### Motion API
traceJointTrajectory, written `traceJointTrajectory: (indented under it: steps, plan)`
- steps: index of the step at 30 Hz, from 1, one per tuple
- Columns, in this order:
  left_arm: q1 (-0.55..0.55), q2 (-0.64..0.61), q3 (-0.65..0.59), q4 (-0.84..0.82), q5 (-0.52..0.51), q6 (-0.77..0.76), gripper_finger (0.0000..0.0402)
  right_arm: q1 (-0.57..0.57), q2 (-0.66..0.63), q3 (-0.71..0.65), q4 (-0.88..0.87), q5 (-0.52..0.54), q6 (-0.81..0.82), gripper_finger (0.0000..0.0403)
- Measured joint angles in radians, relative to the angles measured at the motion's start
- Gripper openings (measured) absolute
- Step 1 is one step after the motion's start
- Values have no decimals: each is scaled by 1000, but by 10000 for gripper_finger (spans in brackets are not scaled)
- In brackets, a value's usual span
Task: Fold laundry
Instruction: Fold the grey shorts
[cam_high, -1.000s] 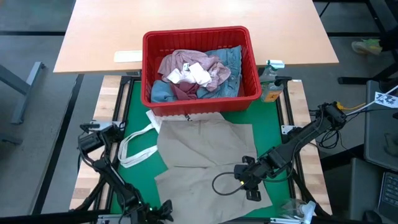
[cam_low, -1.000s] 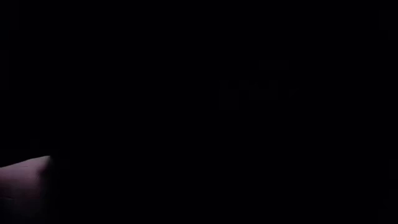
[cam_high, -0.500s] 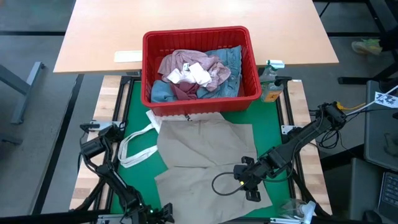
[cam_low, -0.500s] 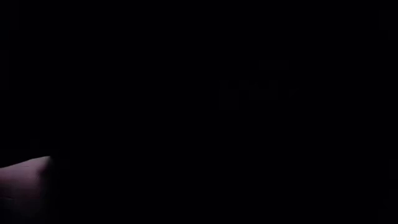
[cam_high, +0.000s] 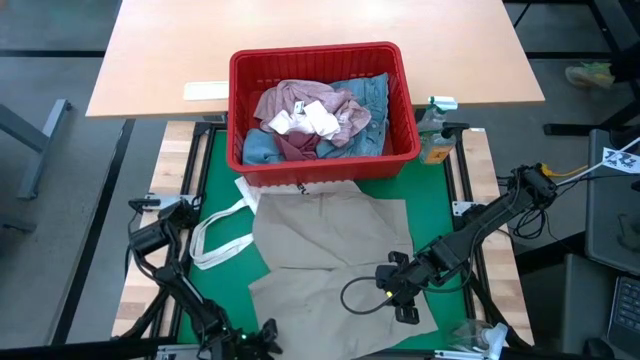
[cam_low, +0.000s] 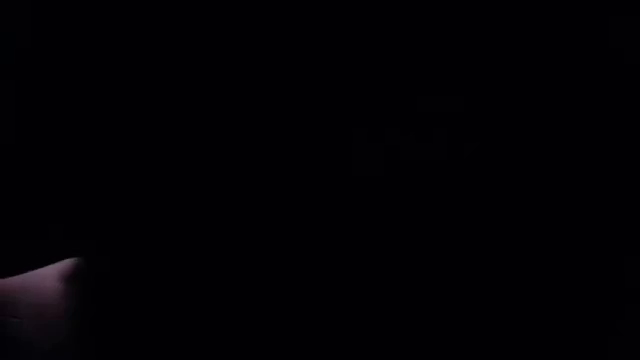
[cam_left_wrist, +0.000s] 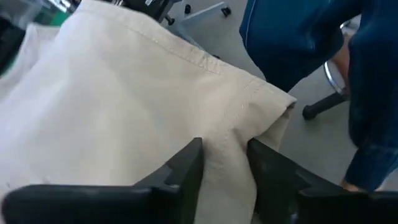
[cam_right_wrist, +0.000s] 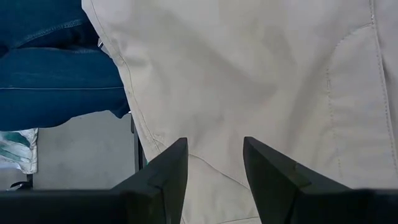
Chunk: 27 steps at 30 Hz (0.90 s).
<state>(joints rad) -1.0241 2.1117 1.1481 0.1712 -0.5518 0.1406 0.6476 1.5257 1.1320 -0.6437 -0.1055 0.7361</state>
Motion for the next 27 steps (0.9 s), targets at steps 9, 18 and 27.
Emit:
traceJointTrajectory:
  steps: [9,18,27]
  plan:
    - [-13,0,0,0,4,-266,10,0,0,0,10,-10,21,154]
    - [-12,0,0,2,12,-494,6,79,0,0,120,-84,124,154]
    - [-12,-1,0,2,13,-580,8,255,10,0,119,193,202,154]
